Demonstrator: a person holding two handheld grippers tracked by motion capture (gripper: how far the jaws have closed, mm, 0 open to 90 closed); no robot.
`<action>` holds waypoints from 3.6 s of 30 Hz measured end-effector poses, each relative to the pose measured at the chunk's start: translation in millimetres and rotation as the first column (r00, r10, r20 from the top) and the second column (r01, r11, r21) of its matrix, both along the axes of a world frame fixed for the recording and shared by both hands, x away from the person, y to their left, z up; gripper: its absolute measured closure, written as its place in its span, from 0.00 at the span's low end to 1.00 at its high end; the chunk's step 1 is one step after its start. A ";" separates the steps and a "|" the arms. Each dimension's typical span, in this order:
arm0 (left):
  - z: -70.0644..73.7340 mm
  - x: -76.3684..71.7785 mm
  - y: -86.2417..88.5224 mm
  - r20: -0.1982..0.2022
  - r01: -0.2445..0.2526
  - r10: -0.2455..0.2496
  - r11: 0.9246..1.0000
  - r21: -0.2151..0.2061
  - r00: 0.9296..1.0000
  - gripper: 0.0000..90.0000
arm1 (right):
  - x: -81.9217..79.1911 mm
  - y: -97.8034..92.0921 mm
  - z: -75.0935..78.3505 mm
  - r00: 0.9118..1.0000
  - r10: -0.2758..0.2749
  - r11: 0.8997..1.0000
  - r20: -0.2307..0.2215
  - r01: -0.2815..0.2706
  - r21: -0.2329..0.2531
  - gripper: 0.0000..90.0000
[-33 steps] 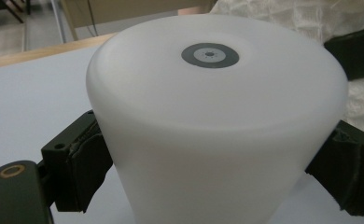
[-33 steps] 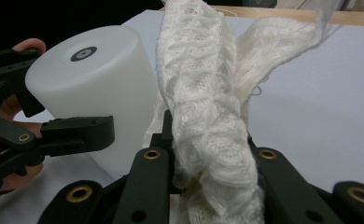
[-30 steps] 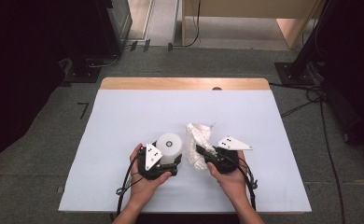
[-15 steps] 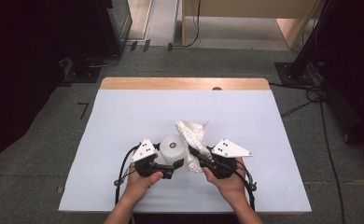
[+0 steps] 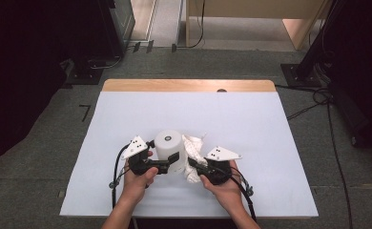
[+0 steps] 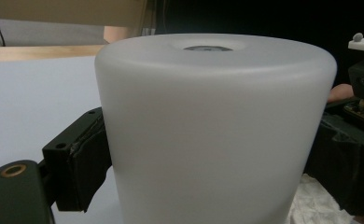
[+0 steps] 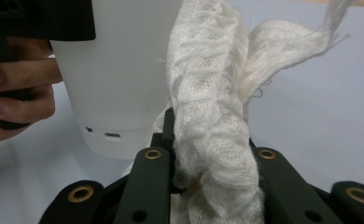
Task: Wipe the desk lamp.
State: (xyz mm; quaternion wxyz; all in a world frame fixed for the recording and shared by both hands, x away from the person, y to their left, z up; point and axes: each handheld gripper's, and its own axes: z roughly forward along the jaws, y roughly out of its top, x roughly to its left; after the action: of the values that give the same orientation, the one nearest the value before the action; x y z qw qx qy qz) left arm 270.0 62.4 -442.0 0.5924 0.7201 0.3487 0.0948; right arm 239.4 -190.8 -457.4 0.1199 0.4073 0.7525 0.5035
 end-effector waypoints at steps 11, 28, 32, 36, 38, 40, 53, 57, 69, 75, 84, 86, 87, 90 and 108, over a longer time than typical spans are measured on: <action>-14.2 -7.1 -26.7 0.033 0.035 -0.041 0.987 0.154 0.999 0.10 | -4.0 -16.2 30.4 0.994 -0.053 0.996 0.092 0.046 0.075 0.85; 2.1 -4.4 -13.3 0.044 0.011 -0.014 0.997 0.078 0.999 0.10 | -5.3 -8.9 23.3 0.995 -0.028 0.999 0.092 0.024 0.048 0.85; 3.9 -0.6 -6.7 0.029 -0.015 0.013 0.999 0.045 0.999 0.10 | -3.1 -1.6 9.0 0.999 -0.013 1.000 0.044 0.012 0.015 0.85; 3.2 1.5 -3.6 0.029 -0.028 0.026 0.999 0.047 0.999 0.10 | -1.1 4.2 -2.1 1.000 -0.004 1.000 -0.002 0.004 -0.009 0.85; 2.2 1.3 -4.6 0.034 -0.026 0.024 0.998 0.052 0.999 0.10 | -0.4 4.4 -2.4 1.000 -0.004 1.000 0.001 0.004 -0.008 0.85; 0.9 0.5 -7.0 0.039 -0.019 0.017 0.998 0.065 0.999 0.10 | -0.2 1.9 1.6 1.000 -0.009 1.000 0.008 0.009 0.002 0.85; -12.3 -3.8 -27.8 0.055 0.018 -0.027 0.986 0.167 0.998 0.10 | -8.2 -12.6 36.3 0.989 -0.048 0.998 0.137 0.043 0.040 0.85; -10.8 -3.5 -28.0 0.043 0.030 -0.036 0.991 0.133 0.998 0.10 | -7.6 -14.1 36.8 0.989 -0.047 0.999 0.140 0.043 0.032 0.85; 1.6 -0.3 -9.5 0.053 -0.014 0.011 0.998 0.066 0.999 0.10 | 2.5 -0.9 -1.9 1.000 -0.011 1.000 0.008 0.011 -0.020 0.85; -2.0 -1.1 -12.6 0.059 -0.005 0.000 0.996 0.092 0.998 0.10 | 3.4 -1.7 -0.6 1.000 -0.016 1.000 0.002 0.016 -0.014 0.85; -14.6 -4.5 -30.8 0.092 -0.008 -0.012 0.977 0.212 0.996 0.10 | -1.8 -19.7 32.7 0.991 -0.058 0.996 0.119 0.049 0.076 0.85; -17.3 -4.0 -30.6 0.101 -0.026 0.003 0.974 0.225 0.995 0.10 | -1.6 -22.6 35.8 0.989 -0.070 0.996 0.134 0.061 0.071 0.85; -18.6 -3.4 -29.6 0.104 -0.028 0.004 0.973 0.229 0.995 0.10 | -0.9 -24.3 35.3 0.989 -0.074 0.995 0.128 0.066 0.069 0.85; -22.4 -2.8 -26.4 0.115 -0.031 0.005 0.972 0.231 0.993 0.10 | 1.9 -27.6 29.3 0.990 -0.086 0.995 0.113 0.080 0.063 0.85; -24.0 -24.6 -46.1 0.100 -0.266 0.248 0.926 0.270 0.964 0.01 | 3.9 -32.4 21.0 0.992 -0.093 0.995 0.087 0.089 0.052 0.85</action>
State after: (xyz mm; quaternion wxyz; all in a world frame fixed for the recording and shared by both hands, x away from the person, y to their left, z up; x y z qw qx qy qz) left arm 245.5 16.3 -466.1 0.4776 0.7414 0.4040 0.2429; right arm 243.3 -223.3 -436.4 0.1663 0.4210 0.7148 0.5330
